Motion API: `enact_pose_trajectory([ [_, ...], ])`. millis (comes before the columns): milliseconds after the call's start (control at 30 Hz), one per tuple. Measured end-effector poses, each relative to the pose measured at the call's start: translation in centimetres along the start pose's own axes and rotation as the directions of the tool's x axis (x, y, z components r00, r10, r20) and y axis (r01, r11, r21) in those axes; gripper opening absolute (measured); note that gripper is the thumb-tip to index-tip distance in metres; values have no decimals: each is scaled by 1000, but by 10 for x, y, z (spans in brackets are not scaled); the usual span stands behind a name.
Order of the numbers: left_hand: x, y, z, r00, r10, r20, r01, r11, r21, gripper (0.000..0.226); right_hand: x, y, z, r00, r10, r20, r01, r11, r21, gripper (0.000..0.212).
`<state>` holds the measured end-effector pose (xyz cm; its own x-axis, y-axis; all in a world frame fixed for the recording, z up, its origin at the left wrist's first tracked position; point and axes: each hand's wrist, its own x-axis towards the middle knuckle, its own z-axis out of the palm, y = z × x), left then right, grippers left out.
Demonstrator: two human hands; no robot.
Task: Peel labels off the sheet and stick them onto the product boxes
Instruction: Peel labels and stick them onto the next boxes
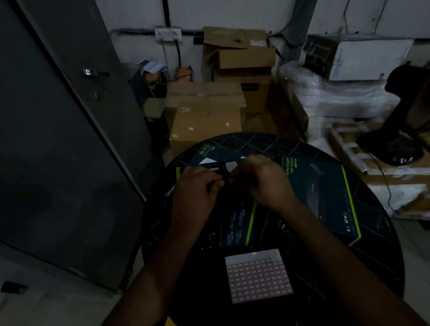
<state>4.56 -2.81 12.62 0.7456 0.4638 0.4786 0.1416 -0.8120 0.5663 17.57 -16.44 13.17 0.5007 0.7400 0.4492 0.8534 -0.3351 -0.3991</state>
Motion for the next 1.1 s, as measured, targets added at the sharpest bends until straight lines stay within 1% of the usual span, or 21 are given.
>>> enact_pose_trajectory([
  [100, -1, 0, 1, 1000, 18, -2, -18, 1000, 16, 9, -5, 5, 5, 994, -76, -75, 74, 997, -32, 16],
  [200, -4, 0, 0, 999, 46, 0, -46, 998, 40, 7, -8, 9, 7, 990, -85, -111, 78, 995, -63, 23],
  [300, -4, 0, 0, 999, 50, 0, -50, 998, 47, 7, -12, 7, 9, 996, -30, -88, 25, 998, -65, 24],
  [433, -5, 0, 0, 998, 62, 19, -63, 996, 62, 6, -17, 4, 7, 996, 35, -87, -36, 999, -12, 21],
  [567, -7, 0, 0, 997, 71, 22, -73, 995, 70, 6, -18, 4, 2, 996, 80, -45, -79, 996, 34, 33],
  [600, -7, 0, 0, 997, 74, 21, -75, 994, 73, 6, -18, 3, 2, 994, 93, -49, -91, 995, 43, 33],
  [733, -12, 0, -1, 997, 80, 6, -80, 995, 64, 4, -17, -7, 8, 990, 87, -111, -93, 994, -49, 24],
  [800, -12, 1, -1, 997, 75, 4, -75, 995, 64, 4, -17, -6, 11, 988, 91, -125, -100, 993, -66, 25],
  [867, -12, 3, -1, 998, 67, 5, -67, 995, 69, 4, -19, -4, 12, 986, 100, -132, -104, 994, -25, 29],
  [967, -14, 2, -3, 996, 80, 34, -82, 994, 75, 4, -23, 5, 11, 988, 99, -121, -93, 994, 54, 30],
  [1100, -14, -5, -5, 994, 92, 55, -95, 994, 54, 8, -27, 16, 4, 988, 100, -119, -76, 978, 193, 17],
])
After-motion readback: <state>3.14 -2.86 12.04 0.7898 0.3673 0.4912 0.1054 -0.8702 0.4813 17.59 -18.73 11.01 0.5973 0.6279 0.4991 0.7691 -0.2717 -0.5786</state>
